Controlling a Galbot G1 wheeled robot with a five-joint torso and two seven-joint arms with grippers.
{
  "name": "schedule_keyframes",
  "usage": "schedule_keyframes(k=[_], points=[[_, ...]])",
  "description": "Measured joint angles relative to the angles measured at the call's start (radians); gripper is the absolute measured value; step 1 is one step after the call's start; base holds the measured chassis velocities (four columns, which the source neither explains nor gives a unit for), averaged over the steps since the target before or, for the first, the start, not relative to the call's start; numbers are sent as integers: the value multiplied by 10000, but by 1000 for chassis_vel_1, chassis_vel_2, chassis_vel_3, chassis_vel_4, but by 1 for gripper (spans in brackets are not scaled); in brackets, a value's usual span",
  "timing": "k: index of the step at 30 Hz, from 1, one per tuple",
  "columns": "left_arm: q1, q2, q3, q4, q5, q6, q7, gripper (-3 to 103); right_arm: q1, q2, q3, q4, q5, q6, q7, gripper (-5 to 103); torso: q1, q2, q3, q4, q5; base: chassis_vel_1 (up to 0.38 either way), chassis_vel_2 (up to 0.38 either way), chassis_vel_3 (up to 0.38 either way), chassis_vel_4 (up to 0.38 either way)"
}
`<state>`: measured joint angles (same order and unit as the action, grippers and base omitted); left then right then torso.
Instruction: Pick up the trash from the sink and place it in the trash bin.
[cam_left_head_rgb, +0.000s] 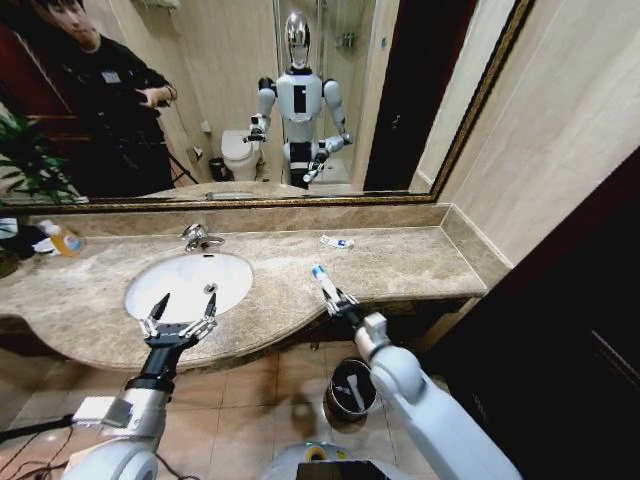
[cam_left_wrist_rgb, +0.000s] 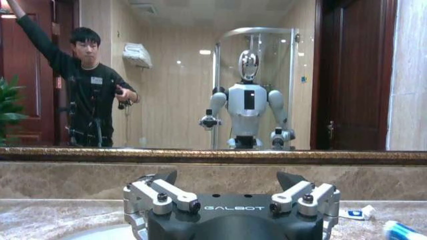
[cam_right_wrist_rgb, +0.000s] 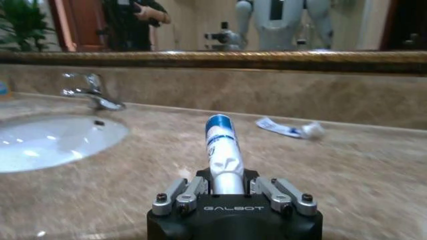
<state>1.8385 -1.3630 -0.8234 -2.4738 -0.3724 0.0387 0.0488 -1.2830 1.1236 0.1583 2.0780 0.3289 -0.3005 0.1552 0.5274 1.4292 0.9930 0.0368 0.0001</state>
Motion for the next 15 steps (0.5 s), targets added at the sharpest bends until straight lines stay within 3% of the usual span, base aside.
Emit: schedule_keyframes(k=[11, 14, 15], points=[[0, 0, 0, 0, 0, 0, 1, 100, -2200, 99, 773, 226, -199, 1156, -313, 27, 0, -1, 0, 0, 0, 0, 0, 0, 0], [0, 0, 0, 0, 0, 0, 0, 100, -2882, 280, 924, -351, -482, 2097, -892, 27, 0, -1, 0, -1, -1, 0, 0, 0, 0], [0, 0, 0, 0, 0, 0, 0, 100, -2882, 280, 924, -351, -482, 2097, -892, 27, 0, -1, 0, -1, -1, 0, 0, 0, 0]])
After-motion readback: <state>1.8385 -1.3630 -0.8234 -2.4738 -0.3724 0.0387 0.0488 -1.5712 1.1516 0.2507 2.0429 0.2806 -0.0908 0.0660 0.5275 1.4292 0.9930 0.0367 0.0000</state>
